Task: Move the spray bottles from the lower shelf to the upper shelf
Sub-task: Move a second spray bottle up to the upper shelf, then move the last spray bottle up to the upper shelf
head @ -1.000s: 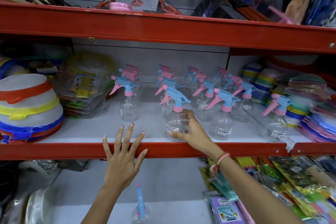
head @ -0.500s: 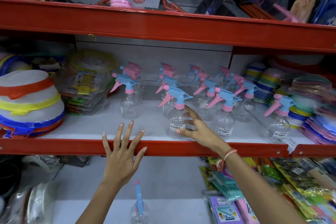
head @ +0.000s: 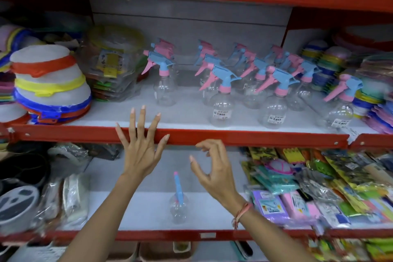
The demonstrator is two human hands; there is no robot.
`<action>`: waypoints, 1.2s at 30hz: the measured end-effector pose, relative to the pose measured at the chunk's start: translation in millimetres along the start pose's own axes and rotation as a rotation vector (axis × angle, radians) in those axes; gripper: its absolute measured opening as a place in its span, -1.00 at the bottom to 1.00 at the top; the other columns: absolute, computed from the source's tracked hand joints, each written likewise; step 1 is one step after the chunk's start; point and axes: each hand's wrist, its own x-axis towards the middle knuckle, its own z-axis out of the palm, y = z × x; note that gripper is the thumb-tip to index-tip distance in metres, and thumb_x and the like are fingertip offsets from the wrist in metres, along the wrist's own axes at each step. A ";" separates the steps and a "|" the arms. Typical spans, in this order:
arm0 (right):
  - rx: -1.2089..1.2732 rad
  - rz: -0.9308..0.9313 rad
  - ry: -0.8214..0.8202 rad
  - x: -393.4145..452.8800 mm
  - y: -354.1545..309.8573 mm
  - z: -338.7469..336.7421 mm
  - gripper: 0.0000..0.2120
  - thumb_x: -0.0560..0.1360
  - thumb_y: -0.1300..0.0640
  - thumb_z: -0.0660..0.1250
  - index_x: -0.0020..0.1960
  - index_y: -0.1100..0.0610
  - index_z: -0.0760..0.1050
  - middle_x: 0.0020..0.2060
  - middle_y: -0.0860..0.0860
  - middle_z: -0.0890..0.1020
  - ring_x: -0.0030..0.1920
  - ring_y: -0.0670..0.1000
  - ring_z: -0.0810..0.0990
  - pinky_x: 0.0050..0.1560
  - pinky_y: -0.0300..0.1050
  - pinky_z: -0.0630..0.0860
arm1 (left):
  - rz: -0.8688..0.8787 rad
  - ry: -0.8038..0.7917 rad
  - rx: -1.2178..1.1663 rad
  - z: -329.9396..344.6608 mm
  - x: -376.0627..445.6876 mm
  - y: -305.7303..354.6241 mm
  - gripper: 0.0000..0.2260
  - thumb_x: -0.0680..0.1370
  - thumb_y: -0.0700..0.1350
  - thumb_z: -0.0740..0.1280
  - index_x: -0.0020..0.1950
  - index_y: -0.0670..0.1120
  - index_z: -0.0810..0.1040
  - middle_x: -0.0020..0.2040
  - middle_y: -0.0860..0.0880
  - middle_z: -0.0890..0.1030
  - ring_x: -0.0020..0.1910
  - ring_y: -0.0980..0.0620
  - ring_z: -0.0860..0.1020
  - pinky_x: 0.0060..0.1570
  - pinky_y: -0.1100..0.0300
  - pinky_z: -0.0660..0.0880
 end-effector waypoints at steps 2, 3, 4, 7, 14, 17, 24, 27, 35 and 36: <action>-0.011 0.103 -0.147 -25.3 7.0 21.0 -0.66 0.46 0.02 0.39 0.16 0.14 0.46 0.05 0.00 0.49 0.05 -0.06 0.50 0.09 -0.32 0.44 | -0.007 -0.008 0.010 -2.2 -1.5 -16.7 -0.47 0.62 0.23 0.06 0.56 0.08 0.17 0.60 -0.14 0.13 0.59 -0.19 0.02 0.44 -0.38 -0.15; -0.028 0.167 -0.230 -37.9 11.7 31.5 -0.60 0.45 -0.03 0.38 0.21 0.12 0.43 0.09 -0.01 0.48 0.10 -0.06 0.50 0.14 -0.27 0.45 | -0.012 -0.013 0.012 -3.6 -2.7 -24.6 -0.48 0.62 0.23 0.05 0.55 0.08 0.19 0.60 -0.13 0.14 0.59 -0.19 0.02 0.44 -0.38 -0.16; -0.046 0.231 -0.312 -50.3 17.0 41.5 -0.52 0.44 -0.07 0.37 0.28 0.10 0.39 0.15 -0.02 0.47 0.16 -0.05 0.48 0.19 -0.22 0.45 | -0.012 -0.023 0.011 -4.7 -4.5 -31.7 -0.49 0.62 0.23 0.04 0.54 0.09 0.21 0.60 -0.12 0.15 0.59 -0.18 0.03 0.44 -0.38 -0.17; -0.097 0.448 -0.488 -80.9 32.3 67.9 -0.37 0.45 -0.15 0.35 0.41 0.08 0.26 0.28 -0.01 0.42 0.27 -0.02 0.42 0.25 -0.25 0.37 | 0.013 -0.042 0.016 -6.5 -8.3 -45.2 -0.51 0.63 0.23 0.02 0.52 0.10 0.25 0.59 -0.09 0.18 0.59 -0.14 0.06 0.45 -0.37 -0.16; -0.076 0.689 -0.469 -108.2 41.3 106.5 -0.66 0.58 -0.03 0.24 0.30 0.08 0.37 0.01 -0.03 0.56 -0.01 0.01 0.55 -0.03 -0.31 0.52 | 0.029 -0.055 -0.030 -3.5 -8.8 -49.1 -0.56 0.64 0.20 0.04 0.47 0.08 0.30 0.59 -0.09 0.18 0.59 -0.14 0.02 0.45 -0.38 -0.20; -0.055 0.696 -0.440 -106.5 33.1 104.7 -0.67 0.58 -0.01 0.23 0.29 0.09 0.39 -0.04 -0.08 0.54 -0.09 -0.08 0.53 -0.19 -0.56 0.38 | 0.039 -0.048 -0.031 -2.8 -8.5 -49.4 -0.56 0.64 0.20 0.04 0.47 0.07 0.30 0.59 -0.09 0.18 0.59 -0.14 0.03 0.45 -0.38 -0.20; 0.028 0.508 -0.366 -77.0 6.4 63.2 -0.79 0.57 -0.09 0.23 0.19 -0.15 0.34 -0.09 -0.27 0.61 -0.24 -0.16 0.56 -0.27 -0.46 0.37 | 0.041 -0.047 -0.043 -1.3 -8.7 -49.9 -0.55 0.64 0.20 0.04 0.49 0.08 0.28 0.59 -0.09 0.18 0.59 -0.16 0.04 0.45 -0.39 -0.20; 0.090 0.428 -0.294 -52.7 -12.1 40.3 -0.80 0.56 -0.05 0.27 0.14 -0.23 0.32 -0.07 -0.31 0.61 -0.16 -0.16 0.61 -0.23 -0.43 0.40 | 0.044 -0.045 -0.039 -1.3 -8.8 -50.1 -0.54 0.63 0.18 0.08 0.49 0.07 0.28 0.59 -0.09 0.18 0.59 -0.16 0.04 0.45 -0.40 -0.17; 0.251 0.223 -0.071 37.8 -62.1 -5.8 -0.82 0.53 0.03 0.35 0.11 0.02 0.48 -0.11 -0.08 0.68 -0.11 -0.08 0.65 -0.09 -0.18 0.54 | 0.032 -0.088 -0.043 -6.8 -8.9 -49.4 -0.52 0.62 0.20 0.02 0.51 0.09 0.25 0.58 -0.10 0.22 0.58 -0.16 0.09 0.45 -0.41 -0.12; 0.264 0.199 -0.054 51.2 -66.4 -8.4 -0.82 0.54 0.03 0.34 0.12 0.03 0.48 -0.11 -0.05 0.68 -0.13 -0.06 0.64 -0.10 -0.10 0.57 | 0.034 -0.091 -0.044 -7.1 -9.0 -49.5 -0.51 0.62 0.20 0.02 0.52 0.10 0.24 0.58 -0.10 0.22 0.58 -0.16 0.09 0.45 -0.41 -0.11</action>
